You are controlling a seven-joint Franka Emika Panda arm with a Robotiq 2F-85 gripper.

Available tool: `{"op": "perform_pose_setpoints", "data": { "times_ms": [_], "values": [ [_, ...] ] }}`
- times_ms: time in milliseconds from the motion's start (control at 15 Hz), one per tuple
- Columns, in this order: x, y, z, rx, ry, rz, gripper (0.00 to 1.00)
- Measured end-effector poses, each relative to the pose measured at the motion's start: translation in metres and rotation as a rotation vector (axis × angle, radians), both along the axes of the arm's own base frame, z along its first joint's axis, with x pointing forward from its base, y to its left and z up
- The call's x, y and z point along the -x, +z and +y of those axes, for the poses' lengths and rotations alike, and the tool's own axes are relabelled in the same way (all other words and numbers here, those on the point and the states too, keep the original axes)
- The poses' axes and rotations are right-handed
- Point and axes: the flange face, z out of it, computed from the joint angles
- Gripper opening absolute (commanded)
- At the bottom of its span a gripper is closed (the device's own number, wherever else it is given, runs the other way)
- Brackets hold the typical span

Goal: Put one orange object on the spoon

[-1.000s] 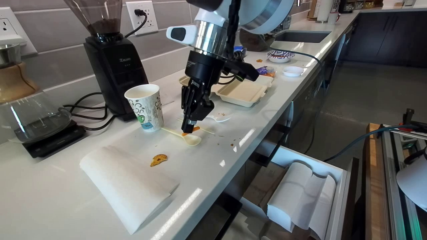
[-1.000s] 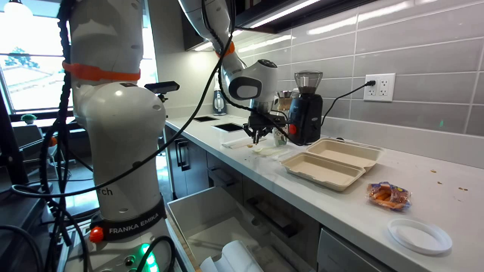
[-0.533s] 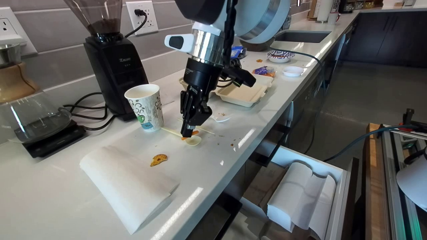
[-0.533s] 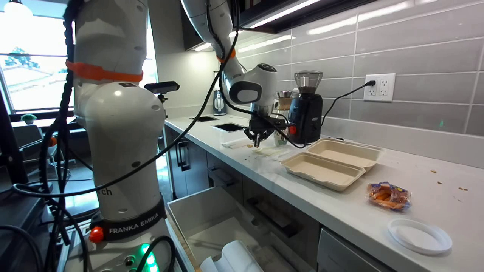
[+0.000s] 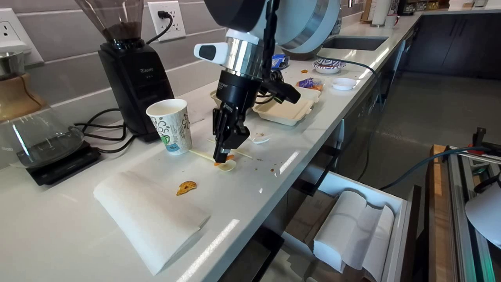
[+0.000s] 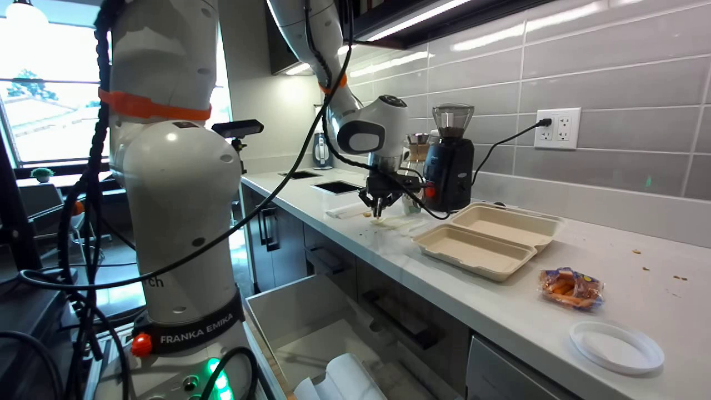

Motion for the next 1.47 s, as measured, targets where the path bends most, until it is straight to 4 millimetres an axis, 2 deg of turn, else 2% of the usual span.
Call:
{"op": "perform_pose_setpoints", "data": {
  "times_ms": [1467],
  "values": [
    [-0.012,-0.006,0.003,0.019,0.005,0.010,0.02]
  ]
}}
